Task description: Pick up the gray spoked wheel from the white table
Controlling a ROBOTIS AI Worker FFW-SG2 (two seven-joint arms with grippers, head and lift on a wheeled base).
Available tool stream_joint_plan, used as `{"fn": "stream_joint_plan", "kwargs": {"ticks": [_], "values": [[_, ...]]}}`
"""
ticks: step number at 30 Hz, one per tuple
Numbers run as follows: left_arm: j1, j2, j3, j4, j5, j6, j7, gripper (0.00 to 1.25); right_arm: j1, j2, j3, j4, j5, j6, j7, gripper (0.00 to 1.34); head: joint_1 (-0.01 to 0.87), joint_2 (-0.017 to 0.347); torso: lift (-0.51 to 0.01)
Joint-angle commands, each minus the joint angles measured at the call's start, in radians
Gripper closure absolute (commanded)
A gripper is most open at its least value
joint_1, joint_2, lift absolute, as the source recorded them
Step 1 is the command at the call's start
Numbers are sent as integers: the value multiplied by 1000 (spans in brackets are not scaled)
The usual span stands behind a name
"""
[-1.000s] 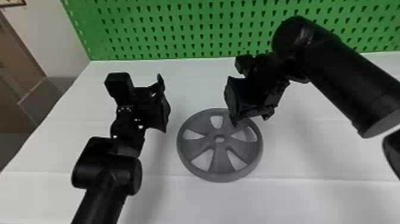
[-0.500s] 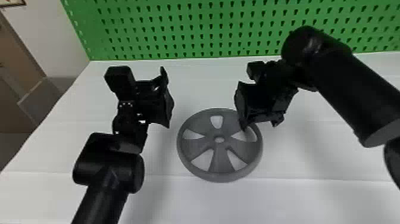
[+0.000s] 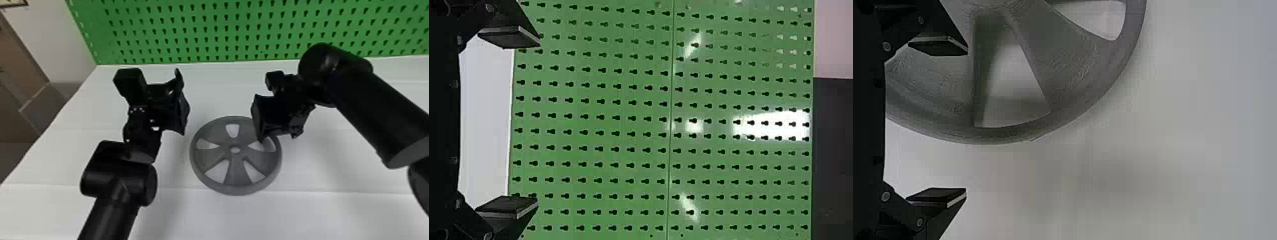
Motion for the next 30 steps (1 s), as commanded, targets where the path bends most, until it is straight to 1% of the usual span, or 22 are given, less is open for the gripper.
{"fn": "stream_joint_plan", "kwargs": {"ticks": [1,7,13,15,18,21,25,30], "values": [[20,0,21,1,1,0,1,159,5,1,10,5,-2,-23,1,280,778,155,-81],[43,2,48,13,-17,-2,-1,159,10,1,36,5,-1,-54,21,282,778,155,-81],[54,2,59,24,-18,-11,-4,157,11,1,52,23,27,-84,85,282,778,155,-81],[55,3,62,25,-18,-11,-7,157,11,1,53,34,45,-91,113,282,778,155,-81],[57,5,64,25,-18,-12,-10,157,11,1,59,49,88,-104,174,282,778,155,-81],[55,5,62,25,-17,-14,-10,157,13,1,62,66,119,-118,211,282,778,155,-81],[52,5,57,25,-17,-17,-12,157,16,1,66,77,153,-137,240,283,778,155,-81],[54,6,54,25,-9,-23,-15,157,17,1,67,92,185,-154,259,283,778,155,-81]]}}
